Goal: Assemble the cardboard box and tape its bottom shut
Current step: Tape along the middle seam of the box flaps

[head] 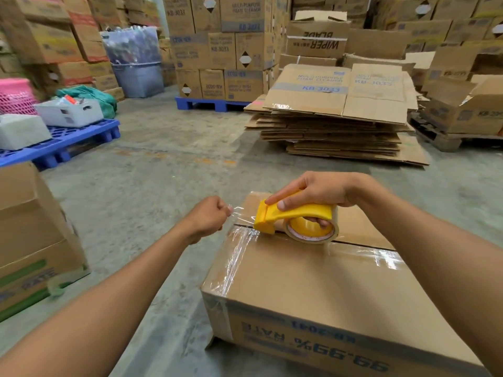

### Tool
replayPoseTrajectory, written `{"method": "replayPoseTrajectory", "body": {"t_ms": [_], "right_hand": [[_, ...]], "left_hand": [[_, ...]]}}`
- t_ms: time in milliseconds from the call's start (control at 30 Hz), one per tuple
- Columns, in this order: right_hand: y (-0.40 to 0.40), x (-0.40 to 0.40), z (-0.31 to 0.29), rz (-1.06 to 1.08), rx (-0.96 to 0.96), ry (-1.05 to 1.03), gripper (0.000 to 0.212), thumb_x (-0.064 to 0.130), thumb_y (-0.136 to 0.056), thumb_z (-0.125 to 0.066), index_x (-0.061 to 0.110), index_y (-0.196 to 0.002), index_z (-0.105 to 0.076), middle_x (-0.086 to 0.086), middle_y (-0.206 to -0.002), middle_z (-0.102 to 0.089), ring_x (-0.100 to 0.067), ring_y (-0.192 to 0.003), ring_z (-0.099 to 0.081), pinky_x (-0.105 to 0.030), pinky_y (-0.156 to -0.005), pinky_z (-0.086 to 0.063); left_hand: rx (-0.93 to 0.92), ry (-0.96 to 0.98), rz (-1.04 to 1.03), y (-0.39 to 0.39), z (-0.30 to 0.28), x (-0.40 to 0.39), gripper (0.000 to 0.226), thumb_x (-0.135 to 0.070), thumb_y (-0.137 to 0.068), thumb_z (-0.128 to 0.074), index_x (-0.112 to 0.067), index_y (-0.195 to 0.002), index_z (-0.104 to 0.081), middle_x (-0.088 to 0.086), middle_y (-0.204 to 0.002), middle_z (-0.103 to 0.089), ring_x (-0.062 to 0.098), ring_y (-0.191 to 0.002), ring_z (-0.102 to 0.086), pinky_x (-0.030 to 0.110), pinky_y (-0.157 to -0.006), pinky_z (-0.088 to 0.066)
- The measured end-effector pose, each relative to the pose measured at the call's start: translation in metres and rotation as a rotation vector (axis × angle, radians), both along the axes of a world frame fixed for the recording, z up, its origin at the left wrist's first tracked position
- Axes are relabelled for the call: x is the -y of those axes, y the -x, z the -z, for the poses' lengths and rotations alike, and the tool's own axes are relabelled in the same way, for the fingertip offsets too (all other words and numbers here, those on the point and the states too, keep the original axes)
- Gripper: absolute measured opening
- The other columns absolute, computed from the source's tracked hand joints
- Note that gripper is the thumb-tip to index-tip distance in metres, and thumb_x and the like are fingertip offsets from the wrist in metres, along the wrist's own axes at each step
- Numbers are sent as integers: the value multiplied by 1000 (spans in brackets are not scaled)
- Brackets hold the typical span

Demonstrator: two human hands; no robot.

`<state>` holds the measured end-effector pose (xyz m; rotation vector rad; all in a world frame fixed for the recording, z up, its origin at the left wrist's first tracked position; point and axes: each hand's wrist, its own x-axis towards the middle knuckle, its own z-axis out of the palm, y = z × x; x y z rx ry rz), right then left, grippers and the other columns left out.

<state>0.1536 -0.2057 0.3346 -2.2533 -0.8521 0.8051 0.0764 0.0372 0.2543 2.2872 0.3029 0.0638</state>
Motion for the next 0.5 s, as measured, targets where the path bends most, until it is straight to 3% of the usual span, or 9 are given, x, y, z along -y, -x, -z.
{"method": "replayPoseTrajectory", "body": {"t_ms": [67, 167, 300, 500], "right_hand": [[-1, -4, 5, -2, 12, 19, 30, 44, -82, -73, 45, -113, -72, 9, -123, -66, -21, -102, -66, -49, -86, -58], [-1, -8, 7, -20, 27, 34, 31, 46, -82, -72, 46, -112, -72, 11, -124, -64, -23, -106, -64, -48, -88, -58], [-3, -8, 10, -26, 40, 24, 31, 46, -81, -73, 47, -112, -72, 11, -122, -66, -22, -103, -66, -44, -87, -59], [2, -15, 10, -22, 81, 62, 31, 44, -84, -72, 45, -115, -71, 13, -116, -66, -9, -92, -63, -15, -65, -50]], "left_hand": [[-24, 4, 12, -1, 5, -3, 25, -26, -100, -50, -9, -81, -51, 15, -70, -51, 17, -52, -41, 24, -48, -33], [-21, 27, 24, -2, 10, -5, 23, -25, -101, -50, -9, -83, -49, 14, -71, -49, 18, -54, -37, 18, -42, -34], [-11, 79, 6, -5, 23, -9, 21, -28, -100, -51, -11, -87, -50, 4, -68, -53, 15, -59, -43, 25, -51, -35], [-14, 159, 10, -8, 35, -13, 23, -26, -100, -50, -12, -82, -49, 5, -66, -49, 18, -62, -44, 26, -55, -38]]}}
